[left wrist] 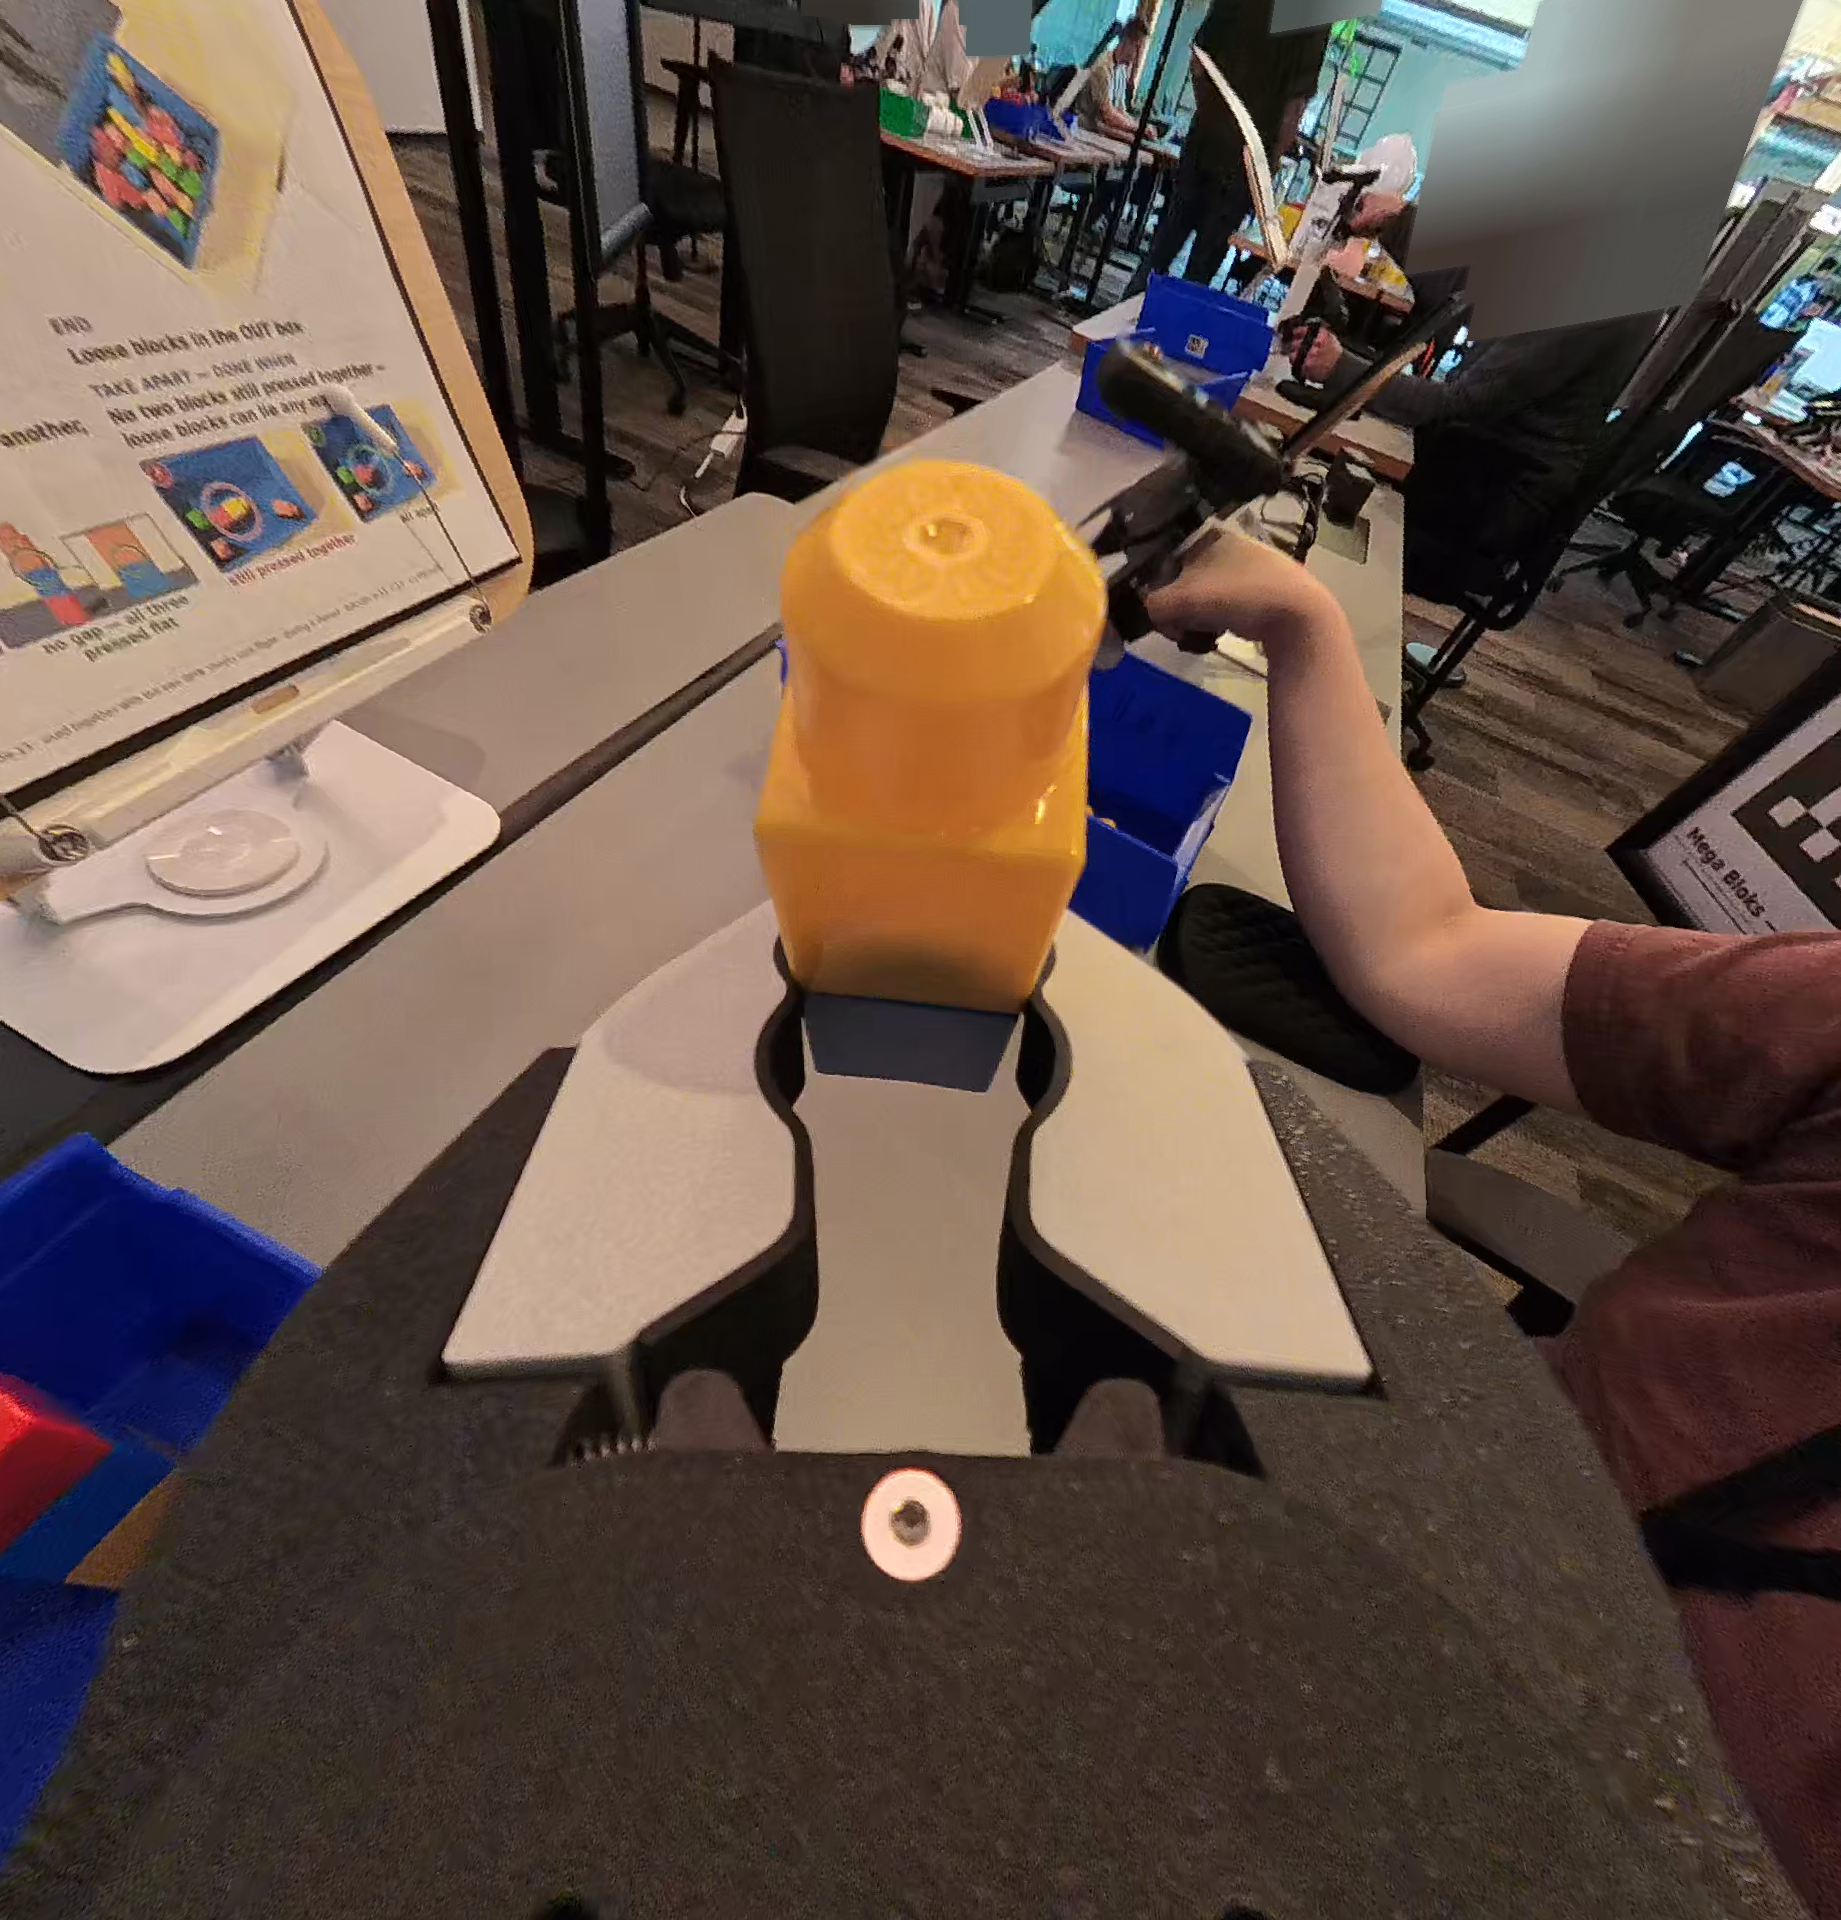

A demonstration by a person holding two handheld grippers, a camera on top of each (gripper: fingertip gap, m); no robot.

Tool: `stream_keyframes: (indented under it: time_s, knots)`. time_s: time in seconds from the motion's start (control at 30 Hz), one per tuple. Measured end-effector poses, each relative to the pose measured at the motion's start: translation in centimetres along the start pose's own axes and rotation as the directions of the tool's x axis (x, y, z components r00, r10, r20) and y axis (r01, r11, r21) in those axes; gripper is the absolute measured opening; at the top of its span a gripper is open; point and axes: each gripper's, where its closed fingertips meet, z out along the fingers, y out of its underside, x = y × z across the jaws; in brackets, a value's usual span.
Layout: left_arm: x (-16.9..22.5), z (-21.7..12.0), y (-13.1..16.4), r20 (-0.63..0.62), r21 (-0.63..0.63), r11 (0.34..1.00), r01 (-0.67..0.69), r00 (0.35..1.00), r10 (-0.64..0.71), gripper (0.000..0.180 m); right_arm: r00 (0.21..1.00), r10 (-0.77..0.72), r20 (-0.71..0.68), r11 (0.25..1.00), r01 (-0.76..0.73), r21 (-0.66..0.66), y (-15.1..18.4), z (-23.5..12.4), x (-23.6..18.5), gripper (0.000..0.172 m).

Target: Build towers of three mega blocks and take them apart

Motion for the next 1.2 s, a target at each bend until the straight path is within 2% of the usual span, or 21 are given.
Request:
stream_keyframes:
  time_s: [0.07, 0.13, 0.23, 0.3, 0.33, 0.4, 0.47, 0.53, 0.67, 0.7, 0.73, 0.8, 0.87, 0.93, 1.03, 1.1, 1.17, 1.2]
  knots:
    - [0.5, 0.7, 0.5, -0.025, -0.033, 0.999, 0.004, 1.0, -0.005, 0.038, 0.999, -0.039, 0.01, 0.993, 0.038, 0.11, -2.5, -1.6, -1.6, 0.06]
    - [1.7, 2.2, 1.4, -0.096, -0.088, 0.996, 0.016, 0.995, -0.024, 0.038, 0.988, -0.129, 0.084, 0.95, 0.099, 0.297, -6.6, -3.9, -5.8, 0.064]
    - [3.5, 5.1, 2.6, -0.192, -0.164, 0.986, -0.01, 0.981, -0.022, 0.038, 0.887, -0.358, 0.293, 0.783, 0.114, 0.612, -12.4, -8.7, -16.4, 0.066]
    - [4.6, 6.6, 3.8, -0.234, -0.237, 0.971, -0.04, 0.972, -0.017, 0.038, 0.757, -0.483, 0.44, 0.663, -0.011, 0.748, -14.7, -11.9, -23.7, 0.065]
    - [4.9, 7.1, 4.4, -0.243, -0.267, 0.962, -0.057, 0.97, -0.01, 0.038, 0.683, -0.525, 0.509, 0.627, -0.094, 0.773, -15.3, -13.0, -26.9, 0.065]
    - [5.3, 7.9, 5.3, -0.253, -0.313, 0.947, -0.076, 0.967, -0.006, 0.038, 0.537, -0.571, 0.621, 0.635, -0.189, 0.749, -15.0, -13.5, -32.2, 0.065]
    - [5.6, 8.4, 5.7, -0.264, -0.332, 0.94, -0.08, 0.964, -0.011, 0.038, 0.478, -0.577, 0.662, 0.675, -0.177, 0.716, -14.3, -12.3, -35.4, 0.066]
    - [5.8, 8.6, 6.1, -0.267, -0.35, 0.933, -0.086, 0.964, -0.011, 0.038, 0.483, -0.574, 0.661, 0.679, -0.171, 0.714, -14.0, -11.3, -36.9, 0.068]
    - [5.9, 8.9, 6.7, -0.271, -0.376, 0.921, -0.101, 0.963, -0.005, 0.038, 0.399, -0.564, 0.723, 0.76, -0.091, 0.644, -12.2, -9.9, -39.2, 0.069]
    - [6.0, 8.9, 6.7, -0.274, -0.376, 0.921, -0.102, 0.962, -0.006, 0.038, 0.4, -0.57, 0.717, 0.762, -0.069, 0.644, -11.9, -9.6, -39.4, 0.061]
    - [6.2, 8.9, 6.7, -0.287, -0.378, 0.92, -0.106, 0.958, -0.008, 0.038, 0.415, -0.574, 0.705, 0.759, -0.053, 0.649, -11.9, -9.1, -39.4, 0.044]
    - [6.2, 8.8, 7.0, -0.284, -0.386, 0.914, -0.123, 0.959, 0.009, 0.038, 0.406, -0.567, 0.717, 0.77, -0.05, 0.637, -11.8, -8.8, -39.4, 0.037]
    - [6.2, 8.9, 6.7, -0.283, -0.367, 0.922, -0.123, 0.959, 0.016, 0.042, 0.409, -0.553, 0.726, 0.771, -0.081, 0.632, -12.1, -8.9, -39.0, 0.037]
    - [6.4, 9.0, 6.1, -0.3, -0.332, 0.937, -0.105, 0.954, 0.001, 0.054, 0.424, -0.539, 0.727, 0.754, -0.141, 0.641, -12.8, -9.2, -38.1, 0.037]
    - [6.3, 9.5, 5.4, -0.317, -0.287, 0.955, -0.07, 0.948, -0.025, 0.055, 0.403, -0.508, 0.761, 0.741, -0.246, 0.625, -13.7, -10.1, -37.0, 0.037]
    - [6.2, 10.2, 4.8, -0.324, -0.246, 0.968, -0.043, 0.945, -0.04, 0.052, 0.407, -0.501, 0.763, 0.741, -0.253, 0.622, -13.8, -9.9, -36.7, 0.037]
    - [6.0, 10.8, 4.3, -0.332, -0.21, 0.978, -0.014, 0.942, -0.058, 0.038, 0.416, -0.5, 0.76, 0.731, -0.269, 0.628, -14.0, -9.8, -36.5, 0.037]
    - [5.9, 11.1, 4.2, -0.339, -0.199, 0.98, -0.007, 0.939, -0.062, 0.037, 0.423, -0.492, 0.761, 0.729, -0.277, 0.626, -14.1, -9.7, -36.3, 0.036]
